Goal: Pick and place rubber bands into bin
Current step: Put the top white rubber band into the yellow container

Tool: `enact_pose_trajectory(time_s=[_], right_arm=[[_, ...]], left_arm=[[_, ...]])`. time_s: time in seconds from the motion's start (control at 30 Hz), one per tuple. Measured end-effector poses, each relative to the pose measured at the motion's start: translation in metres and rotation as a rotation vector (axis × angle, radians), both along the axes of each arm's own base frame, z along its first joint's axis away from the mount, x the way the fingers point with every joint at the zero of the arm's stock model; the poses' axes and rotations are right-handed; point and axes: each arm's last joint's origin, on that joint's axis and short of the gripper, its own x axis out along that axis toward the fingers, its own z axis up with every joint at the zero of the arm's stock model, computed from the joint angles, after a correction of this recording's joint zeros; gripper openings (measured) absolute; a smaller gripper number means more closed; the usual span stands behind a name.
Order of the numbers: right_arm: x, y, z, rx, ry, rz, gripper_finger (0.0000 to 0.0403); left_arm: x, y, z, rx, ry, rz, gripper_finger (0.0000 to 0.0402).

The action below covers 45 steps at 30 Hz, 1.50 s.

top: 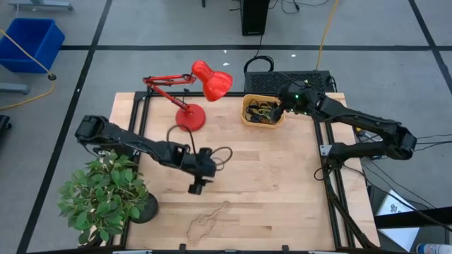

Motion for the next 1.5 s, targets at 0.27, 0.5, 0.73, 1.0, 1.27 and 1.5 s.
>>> enact_pose_trajectory(time_s=[0.27,0.5,0.73,1.0,1.27,1.5], right_arm=[[0.005,0.006,-0.013,0.067,-0.072,0.086,0.0199],[0.006,0.011,-0.033,0.036,-0.122,0.102,0.0199],[0.004,0.011,-0.037,0.021,-0.134,0.104,0.0199],[0.005,0.011,-0.032,-0.024,-0.160,0.120,0.0199],[0.006,0.011,-0.030,-0.033,-0.174,0.122,0.0199],[0.005,0.011,-0.030,-0.043,-0.161,0.129,0.0199]], left_arm=[[0.013,-0.025,-0.010,-0.142,-0.052,0.026,0.0202],[0.022,-0.042,-0.034,-0.255,0.007,0.018,0.0202],[0.035,-0.065,-0.062,-0.307,0.040,-0.008,0.0202],[0.039,-0.067,-0.070,-0.265,0.055,0.043,0.0202],[0.040,-0.068,-0.088,-0.262,0.117,0.067,0.0202],[0.039,-0.069,-0.092,-0.255,0.138,0.068,0.0202]])
